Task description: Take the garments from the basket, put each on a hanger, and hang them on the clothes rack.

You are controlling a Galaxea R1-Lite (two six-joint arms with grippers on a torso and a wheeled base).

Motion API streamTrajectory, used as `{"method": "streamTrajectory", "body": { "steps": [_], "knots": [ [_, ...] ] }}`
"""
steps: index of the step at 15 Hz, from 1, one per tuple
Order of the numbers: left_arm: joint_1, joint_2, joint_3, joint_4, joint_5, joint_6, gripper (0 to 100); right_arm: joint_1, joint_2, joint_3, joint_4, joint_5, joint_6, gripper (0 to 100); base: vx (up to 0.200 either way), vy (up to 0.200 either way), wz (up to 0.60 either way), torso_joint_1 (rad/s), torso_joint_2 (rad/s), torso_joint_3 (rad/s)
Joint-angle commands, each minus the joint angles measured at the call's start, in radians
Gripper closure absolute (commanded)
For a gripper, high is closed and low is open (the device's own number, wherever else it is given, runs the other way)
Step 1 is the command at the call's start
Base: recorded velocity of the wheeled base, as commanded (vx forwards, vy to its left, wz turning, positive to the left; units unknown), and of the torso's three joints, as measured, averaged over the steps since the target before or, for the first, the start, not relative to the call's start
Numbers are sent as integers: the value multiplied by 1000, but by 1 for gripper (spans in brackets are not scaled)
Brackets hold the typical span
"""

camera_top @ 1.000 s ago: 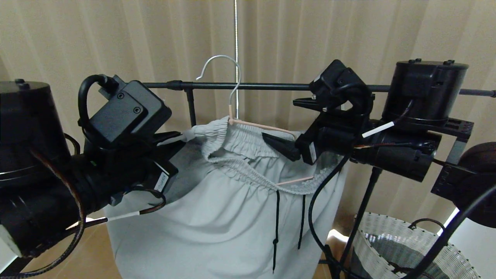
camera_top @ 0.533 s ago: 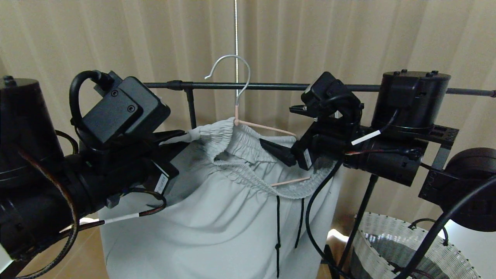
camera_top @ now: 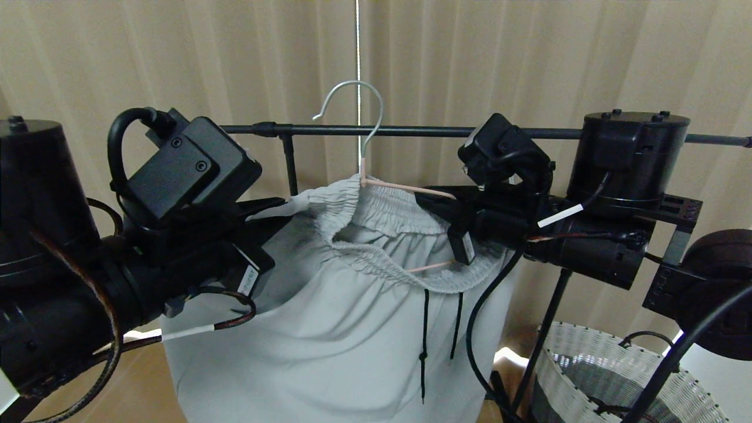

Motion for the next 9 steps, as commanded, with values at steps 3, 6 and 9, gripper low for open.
{"method": "streamTrajectory", "body": {
  "steps": [3, 6, 9],
  "knots": [
    [0, 3, 23, -5, 4, -7, 100, 0, -47, 41, 0, 0, 1, 100, 0, 0, 0, 0, 0, 0],
    [5, 3, 22, -7, 2, -10, 0, -7, -81, 72, 0, -2, 3, 100, 0, 0, 0, 0, 0, 0],
    [32, -17, 37, -7, -1, -42, 0, -73, -109, 75, 0, -7, 3, 100, 0, 0, 0, 0, 0, 0]
  ]
}}
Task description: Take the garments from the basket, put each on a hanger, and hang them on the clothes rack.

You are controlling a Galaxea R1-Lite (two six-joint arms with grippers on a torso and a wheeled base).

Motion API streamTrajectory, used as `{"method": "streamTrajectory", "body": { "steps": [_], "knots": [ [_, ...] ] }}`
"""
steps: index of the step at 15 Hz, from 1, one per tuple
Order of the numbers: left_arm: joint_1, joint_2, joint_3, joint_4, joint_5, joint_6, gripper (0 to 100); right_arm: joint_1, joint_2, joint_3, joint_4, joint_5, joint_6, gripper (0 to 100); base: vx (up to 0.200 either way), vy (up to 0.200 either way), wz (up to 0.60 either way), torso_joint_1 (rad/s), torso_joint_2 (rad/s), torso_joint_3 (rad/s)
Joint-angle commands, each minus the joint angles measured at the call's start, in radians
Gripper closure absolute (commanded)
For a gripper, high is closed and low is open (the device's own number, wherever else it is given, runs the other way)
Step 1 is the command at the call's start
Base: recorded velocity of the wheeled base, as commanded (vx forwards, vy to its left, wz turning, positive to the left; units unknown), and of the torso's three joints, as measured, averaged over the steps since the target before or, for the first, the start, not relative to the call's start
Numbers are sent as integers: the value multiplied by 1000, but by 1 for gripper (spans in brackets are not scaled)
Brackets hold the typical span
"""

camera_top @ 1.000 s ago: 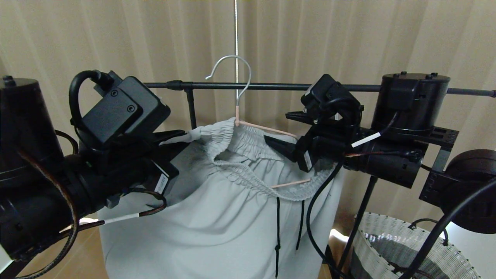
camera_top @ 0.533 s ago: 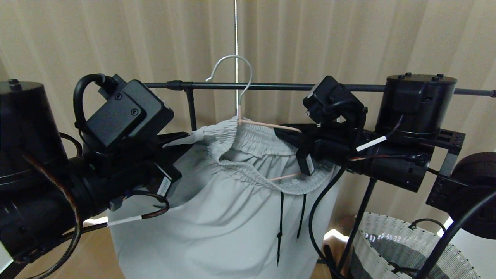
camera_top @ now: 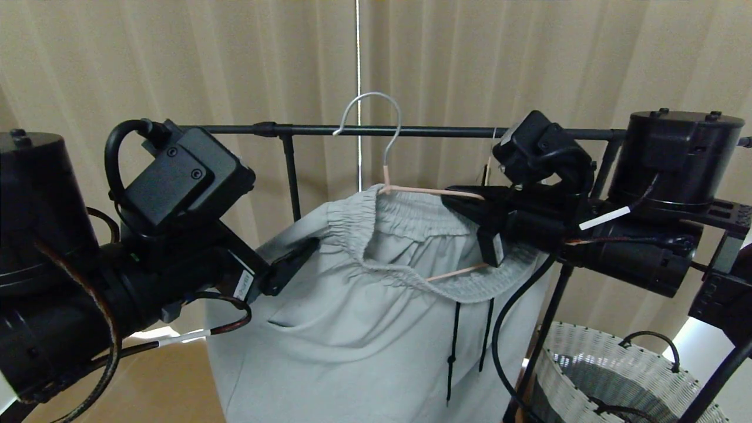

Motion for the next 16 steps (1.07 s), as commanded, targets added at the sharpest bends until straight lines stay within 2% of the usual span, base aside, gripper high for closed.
{"method": "streamTrajectory", "body": {
  "steps": [1, 4, 6, 8, 10, 11, 16],
  "knots": [
    [19, -26, 25, 0, -11, -37, 0, -63, -44, 14, -1, -6, 2, 100, 0, 0, 0, 0, 0, 0],
    [44, -82, 99, 0, -69, -65, 0, -126, -80, 25, -1, -4, 6, 100, 0, 0, 0, 0, 0, 0],
    [65, -92, 152, -12, -74, -67, 0, -132, -103, 25, -1, -3, 26, 100, 0, 0, 0, 0, 0, 0],
    [80, -71, 278, -116, -74, -87, 0, -132, -126, 21, -1, -3, 71, 100, 0, 0, 0, 0, 0, 0],
    [76, -36, 353, -230, -75, -94, 0, -130, -146, 20, -1, -1, 92, 100, 0, 0, 0, 0, 0, 0],
    [74, -31, 366, -264, -77, -94, 0, -130, -152, 20, -1, -1, 94, 100, 0, 0, 0, 0, 0, 0],
    [91, -37, 408, -268, -103, -102, 0, -130, -156, 15, -1, -1, 98, 100, 0, 0, 0, 0, 0, 0]
  ]
}}
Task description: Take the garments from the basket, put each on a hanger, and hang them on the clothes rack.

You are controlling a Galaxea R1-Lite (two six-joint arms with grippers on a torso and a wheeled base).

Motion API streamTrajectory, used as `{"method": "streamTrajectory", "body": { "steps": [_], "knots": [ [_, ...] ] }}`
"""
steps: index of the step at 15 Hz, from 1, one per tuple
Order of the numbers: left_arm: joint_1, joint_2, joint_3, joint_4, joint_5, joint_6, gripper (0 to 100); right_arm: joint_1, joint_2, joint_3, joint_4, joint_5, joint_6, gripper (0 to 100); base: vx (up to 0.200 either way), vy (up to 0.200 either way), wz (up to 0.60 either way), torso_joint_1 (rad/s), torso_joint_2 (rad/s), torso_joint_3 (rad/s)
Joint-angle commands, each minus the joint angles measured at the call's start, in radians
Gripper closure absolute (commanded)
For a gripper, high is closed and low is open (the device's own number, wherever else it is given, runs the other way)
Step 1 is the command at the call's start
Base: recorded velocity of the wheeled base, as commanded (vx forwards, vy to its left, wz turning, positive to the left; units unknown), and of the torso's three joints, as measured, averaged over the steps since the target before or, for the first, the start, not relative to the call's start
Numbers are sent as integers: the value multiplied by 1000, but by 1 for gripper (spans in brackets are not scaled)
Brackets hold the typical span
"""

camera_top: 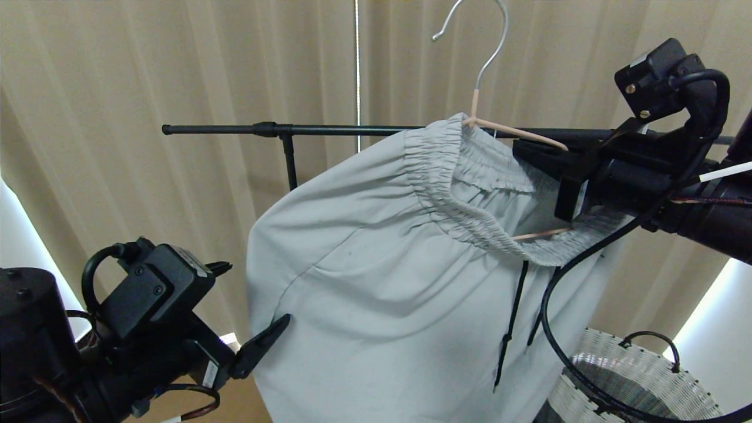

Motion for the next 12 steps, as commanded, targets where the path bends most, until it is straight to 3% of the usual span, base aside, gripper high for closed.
{"method": "streamTrajectory", "body": {
  "steps": [1, 2, 6, 12],
  "knots": [
    [15, 7, 11, -1, 0, -1, 0, 0, -8, -1, -1, 0, 1, 100, 0, 0, 0, 0, 0, 0],
    [29, 9, 14, -1, -3, 1, 100, 0, -15, 3, -1, 0, 1, 100, 0, 0, 0, 0, 0, 0],
    [36, 10, 18, -1, -21, 1, 100, 0, -21, 6, -1, 0, 2, 100, 0, 0, 0, 0, 0, 0],
    [254, -19, 12, -2, -24, 13, 100, -97, -27, 20, -1, -3, 1, 100, 0, 0, 0, 0, 0, 0]
  ]
}}
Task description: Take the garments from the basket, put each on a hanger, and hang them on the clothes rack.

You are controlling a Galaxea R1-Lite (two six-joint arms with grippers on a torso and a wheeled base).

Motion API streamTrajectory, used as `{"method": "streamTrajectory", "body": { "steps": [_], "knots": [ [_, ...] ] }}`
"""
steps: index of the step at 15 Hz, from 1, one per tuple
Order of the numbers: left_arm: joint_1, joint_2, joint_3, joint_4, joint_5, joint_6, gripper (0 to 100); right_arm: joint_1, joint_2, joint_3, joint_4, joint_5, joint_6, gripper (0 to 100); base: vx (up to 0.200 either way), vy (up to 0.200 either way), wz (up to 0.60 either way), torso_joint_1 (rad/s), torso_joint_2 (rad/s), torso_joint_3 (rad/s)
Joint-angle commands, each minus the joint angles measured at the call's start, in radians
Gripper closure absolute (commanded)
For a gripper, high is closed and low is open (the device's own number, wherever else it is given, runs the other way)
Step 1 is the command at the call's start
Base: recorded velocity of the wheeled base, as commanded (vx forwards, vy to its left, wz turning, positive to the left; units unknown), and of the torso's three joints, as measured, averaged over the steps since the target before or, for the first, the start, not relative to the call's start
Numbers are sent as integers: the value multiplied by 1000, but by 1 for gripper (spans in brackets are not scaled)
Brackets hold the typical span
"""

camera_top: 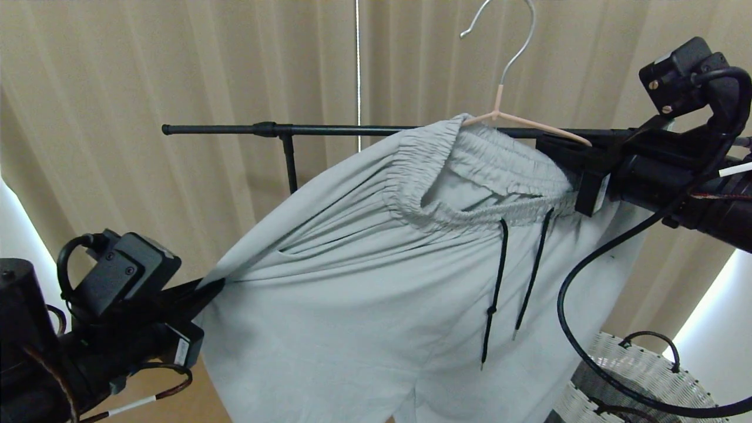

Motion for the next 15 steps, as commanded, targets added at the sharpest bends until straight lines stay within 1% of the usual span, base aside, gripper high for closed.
{"method": "streamTrajectory", "body": {
  "steps": [1, 3, 4, 6, 7, 10, 11, 12, 13, 14, 15],
  "knots": [
    [73, -13, -7, 1, 4, 0, 100, -30, -3, 4, -1, 1, -1, 100, 0, 0, 0, 0, 0, 0],
    [125, -4, -7, 1, 4, 27, 100, -30, -10, 4, 0, 3, -1, 100, 0, 0, 0, 0, 0, 0],
    [129, -4, -6, 1, 4, 38, 100, -30, -12, 4, 0, 3, -2, 100, 0, 0, 0, 0, 0, 0],
    [117, -15, -4, 1, 1, 37, 100, -30, -13, 5, 0, 5, -2, 100, 0, 0, 0, 0, 0, 0],
    [106, -16, -4, 1, 1, 37, 0, -29, -13, 5, 0, 5, -2, 100, 0, 0, 0, 0, 0, 0],
    [76, -42, -4, 1, -6, 35, 0, -33, -44, 10, 19, -3, -5, 100, 0, 0, 0, 0, 0, 0],
    [76, -54, -3, 1, -27, 35, 0, -47, -59, 21, 26, -5, -5, 100, 0, 0, 0, 0, 0, 0],
    [79, -96, 0, 3, -99, 27, 0, -108, -108, 40, 85, -6, -11, 100, 0, 0, 0, 0, 0, 0],
    [79, -99, 0, 1, -104, 27, 0, -112, -113, 42, 89, -6, -11, 100, 0, 0, 0, 0, 0, 0],
    [85, -148, 6, 3, -150, 24, 0, -184, -199, 48, 226, -6, -16, 100, 0, 0, 0, 0, 0, 0],
    [86, -168, 14, 1, -150, 27, 0, -236, -250, 47, 306, -8, -16, 100, 0, 0, 0, 0, 0, 0]
  ]
}}
